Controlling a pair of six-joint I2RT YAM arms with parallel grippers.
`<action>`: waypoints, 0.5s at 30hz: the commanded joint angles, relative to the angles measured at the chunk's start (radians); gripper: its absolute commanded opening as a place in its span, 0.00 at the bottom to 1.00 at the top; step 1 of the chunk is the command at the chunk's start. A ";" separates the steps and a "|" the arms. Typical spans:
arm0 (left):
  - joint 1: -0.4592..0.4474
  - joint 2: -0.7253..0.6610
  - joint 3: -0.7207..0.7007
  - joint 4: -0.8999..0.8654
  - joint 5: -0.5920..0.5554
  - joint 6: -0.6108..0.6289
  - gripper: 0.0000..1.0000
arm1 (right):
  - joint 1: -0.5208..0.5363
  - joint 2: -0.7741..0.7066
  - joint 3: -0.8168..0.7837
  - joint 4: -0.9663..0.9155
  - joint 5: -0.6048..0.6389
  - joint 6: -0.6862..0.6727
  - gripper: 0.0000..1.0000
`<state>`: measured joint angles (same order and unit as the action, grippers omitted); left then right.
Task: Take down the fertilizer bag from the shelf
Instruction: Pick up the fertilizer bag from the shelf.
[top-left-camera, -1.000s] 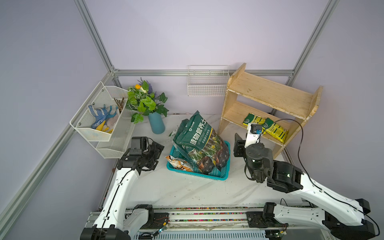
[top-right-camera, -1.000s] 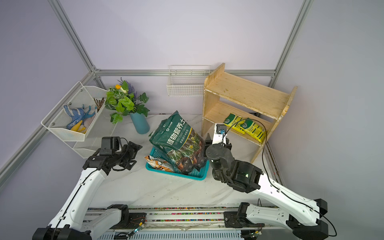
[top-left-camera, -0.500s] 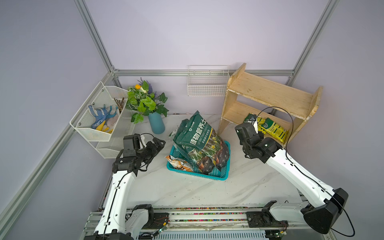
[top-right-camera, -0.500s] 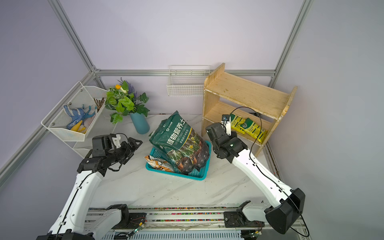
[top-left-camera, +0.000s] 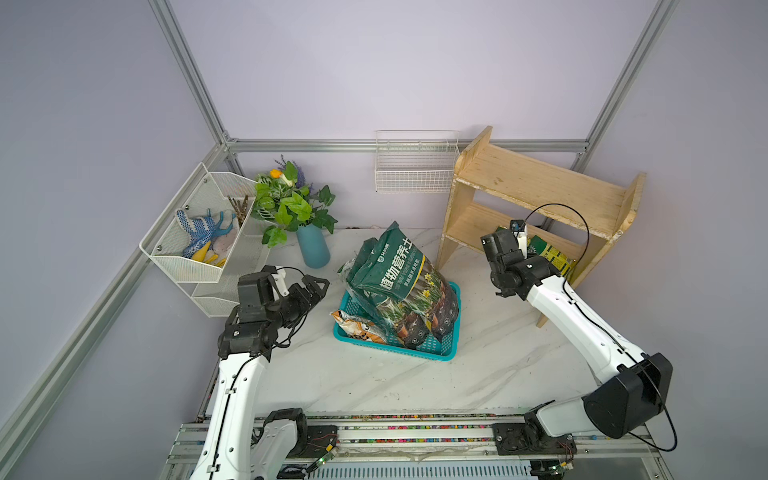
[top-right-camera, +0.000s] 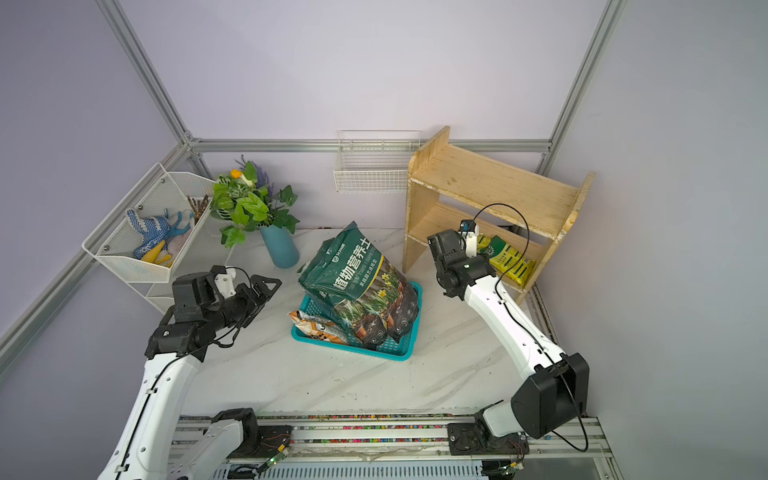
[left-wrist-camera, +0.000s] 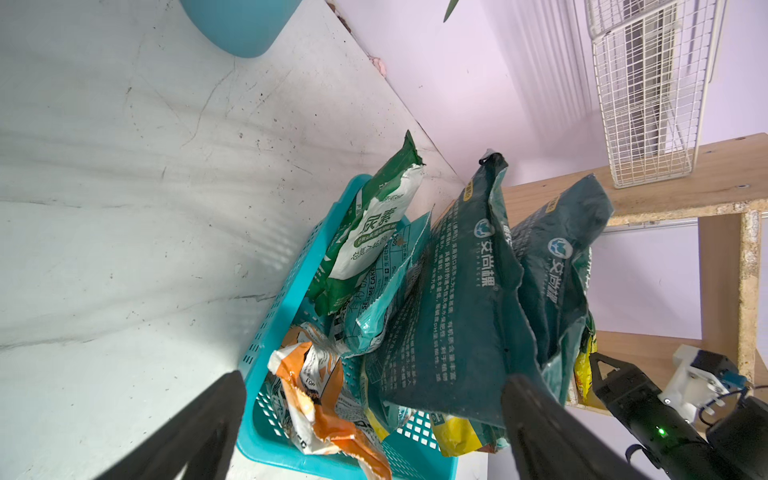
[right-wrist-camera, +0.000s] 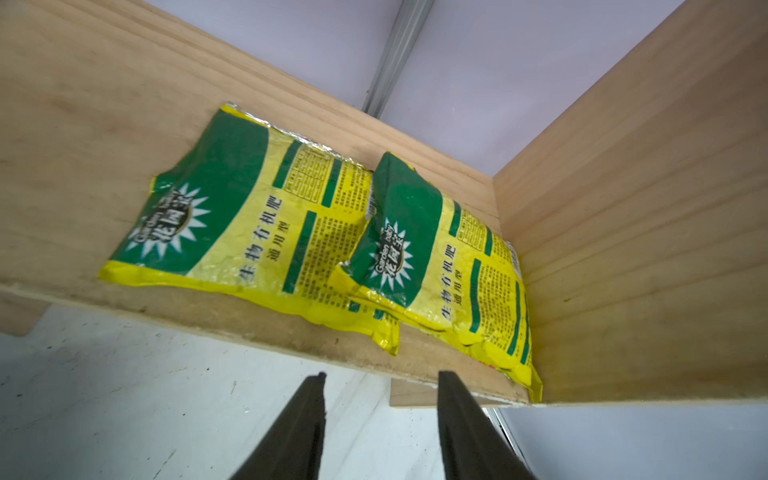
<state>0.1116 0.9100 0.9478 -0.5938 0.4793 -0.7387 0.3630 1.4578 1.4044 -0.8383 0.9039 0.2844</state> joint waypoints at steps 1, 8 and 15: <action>0.010 -0.018 -0.017 0.017 0.011 0.019 1.00 | -0.010 0.027 0.026 0.010 0.060 -0.034 0.49; 0.019 -0.014 -0.019 0.024 0.038 0.015 1.00 | -0.051 0.091 0.054 0.016 0.074 -0.041 0.49; 0.028 0.000 -0.027 0.032 0.055 0.009 1.00 | -0.080 0.133 0.098 0.015 0.058 -0.048 0.49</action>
<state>0.1310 0.9043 0.9474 -0.5831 0.5098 -0.7391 0.2932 1.5921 1.4708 -0.8303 0.9543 0.2379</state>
